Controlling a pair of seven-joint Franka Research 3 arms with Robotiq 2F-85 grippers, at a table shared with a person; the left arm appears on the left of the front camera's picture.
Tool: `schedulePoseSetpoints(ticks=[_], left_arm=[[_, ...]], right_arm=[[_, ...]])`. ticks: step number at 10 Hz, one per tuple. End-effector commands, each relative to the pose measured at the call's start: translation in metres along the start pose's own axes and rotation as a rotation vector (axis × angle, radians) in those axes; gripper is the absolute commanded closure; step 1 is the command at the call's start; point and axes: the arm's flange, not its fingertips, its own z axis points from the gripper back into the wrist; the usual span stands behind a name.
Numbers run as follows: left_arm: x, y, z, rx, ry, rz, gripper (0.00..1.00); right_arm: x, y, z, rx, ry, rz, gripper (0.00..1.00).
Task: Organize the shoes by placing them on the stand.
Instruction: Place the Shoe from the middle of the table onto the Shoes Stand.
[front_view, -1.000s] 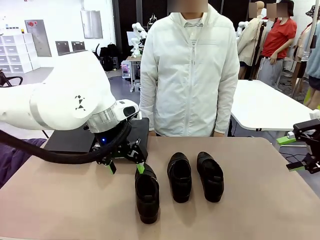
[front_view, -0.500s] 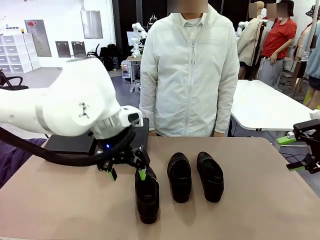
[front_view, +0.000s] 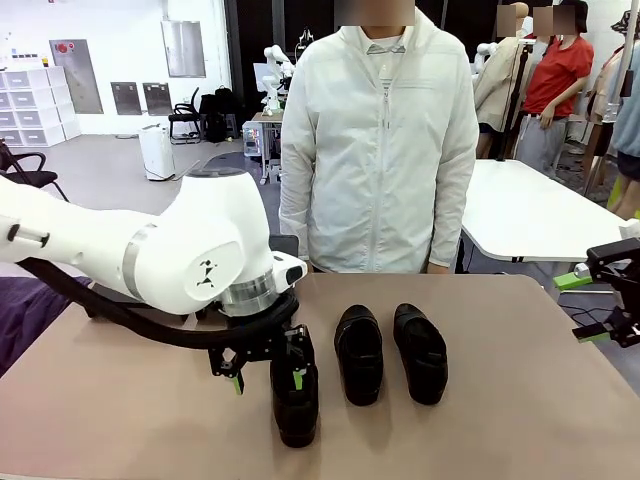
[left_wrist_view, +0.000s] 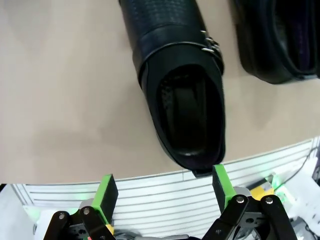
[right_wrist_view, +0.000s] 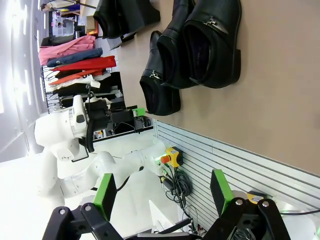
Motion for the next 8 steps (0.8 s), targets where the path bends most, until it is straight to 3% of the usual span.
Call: schedulePoseSetpoints(ticks=[1, 4, 8], left_arm=[[0.011, -0.012, -0.013, 0.034, -0.028, 0.084, 0.02], [0.027, -0.013, -0.033, 0.017, -0.098, 0.187, 0.02], [0.043, -0.006, -0.043, 0.013, -0.070, 0.232, 0.02]], right_arm=[[0.000, 0.004, 0.001, 0.020, -0.002, -0.016, 0.00], [0.000, 0.004, 0.001, 0.020, -0.002, -0.016, 0.00], [0.000, 0.004, 0.001, 0.020, -0.002, -0.016, 0.00]])
